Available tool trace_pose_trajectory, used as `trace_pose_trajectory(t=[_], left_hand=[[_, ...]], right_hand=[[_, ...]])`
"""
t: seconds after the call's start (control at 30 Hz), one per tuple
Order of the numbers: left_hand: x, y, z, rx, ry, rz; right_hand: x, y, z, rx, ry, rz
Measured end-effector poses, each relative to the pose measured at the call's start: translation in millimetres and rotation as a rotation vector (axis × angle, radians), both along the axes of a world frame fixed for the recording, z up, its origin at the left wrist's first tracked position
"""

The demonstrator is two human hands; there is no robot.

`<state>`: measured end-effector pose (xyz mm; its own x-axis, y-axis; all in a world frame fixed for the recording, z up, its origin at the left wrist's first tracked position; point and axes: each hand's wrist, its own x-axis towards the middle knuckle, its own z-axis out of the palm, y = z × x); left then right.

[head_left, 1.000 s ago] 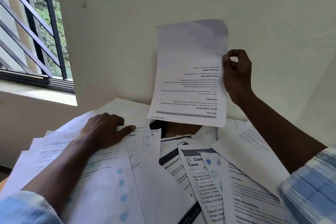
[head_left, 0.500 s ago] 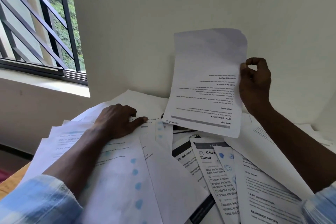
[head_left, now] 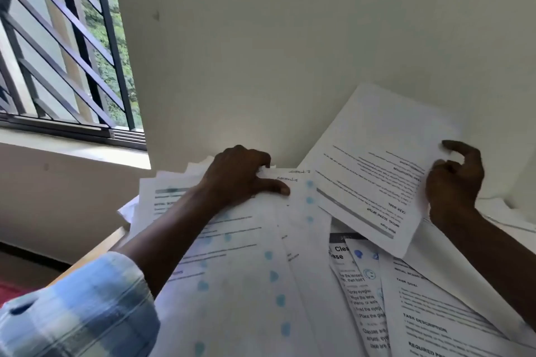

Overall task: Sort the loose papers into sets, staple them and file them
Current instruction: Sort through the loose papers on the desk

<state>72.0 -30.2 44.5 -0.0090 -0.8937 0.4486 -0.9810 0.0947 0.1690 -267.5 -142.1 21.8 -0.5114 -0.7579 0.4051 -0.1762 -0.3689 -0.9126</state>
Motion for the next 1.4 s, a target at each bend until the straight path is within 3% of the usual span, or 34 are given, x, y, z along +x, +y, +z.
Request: trace_pose_trajectory(t=[0.2, 0.4, 0.57, 0.8, 1.4], left_hand=[[-31, -19, -9, 0.056, 0.121, -0.142], [-28, -18, -36, 0.127, 0.16, -0.118], [-11, -18, -38, 0.235, 0.356, -0.182], [13, -18, -36, 0.296, 0.822, -0.318], [20, -19, -37, 0.217, 1.279, -0.504]], right_hand=[[-6, 1, -46, 0.091, -0.098, -0.013], [-10, -4, -76, 0.196, -0.136, 0.024], [-8, -2, -78, 0.165, -0.069, 0.064], [-10, -5, -83, 0.14, 0.005, 0.073], [-8, 0, -79, 0.17, -0.052, 0.099]])
